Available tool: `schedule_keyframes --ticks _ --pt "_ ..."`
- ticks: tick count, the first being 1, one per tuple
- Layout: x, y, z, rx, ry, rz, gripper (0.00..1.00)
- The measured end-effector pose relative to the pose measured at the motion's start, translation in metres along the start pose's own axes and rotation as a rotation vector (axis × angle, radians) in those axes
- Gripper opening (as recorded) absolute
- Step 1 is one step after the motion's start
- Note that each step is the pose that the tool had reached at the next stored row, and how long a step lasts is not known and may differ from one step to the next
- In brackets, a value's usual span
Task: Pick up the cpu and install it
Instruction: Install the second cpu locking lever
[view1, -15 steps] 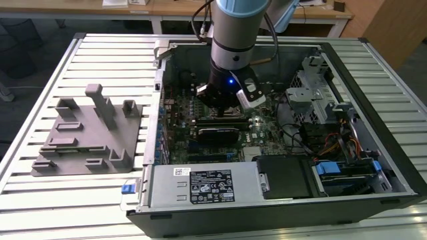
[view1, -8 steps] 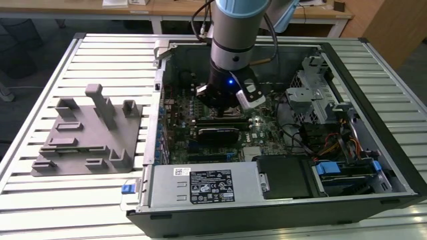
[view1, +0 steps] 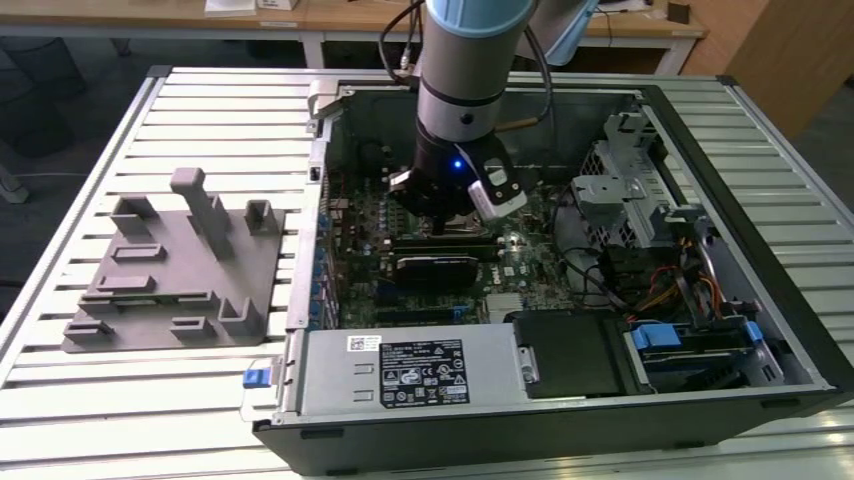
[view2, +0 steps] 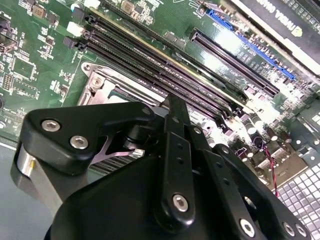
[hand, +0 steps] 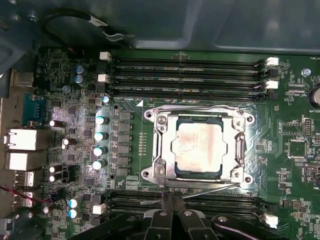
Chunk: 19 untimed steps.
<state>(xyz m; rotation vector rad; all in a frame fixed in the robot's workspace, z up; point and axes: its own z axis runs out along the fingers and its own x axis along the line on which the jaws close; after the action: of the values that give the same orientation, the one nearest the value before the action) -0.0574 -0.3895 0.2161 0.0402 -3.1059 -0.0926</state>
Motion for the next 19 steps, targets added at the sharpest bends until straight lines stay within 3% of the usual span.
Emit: schedule_keyframes --ticks 8,13,19 --pt "0.0009 -0.0002 0.0004 -0.0069 -0.0002 0.000 0.11" --pt "0.0019 -0.0012 0.0007 -0.0224 -0.0006 -0.001 0.11" --pt "0.0028 -0.0052 0.0010 -0.0534 -0.0013 -0.002 0.11"
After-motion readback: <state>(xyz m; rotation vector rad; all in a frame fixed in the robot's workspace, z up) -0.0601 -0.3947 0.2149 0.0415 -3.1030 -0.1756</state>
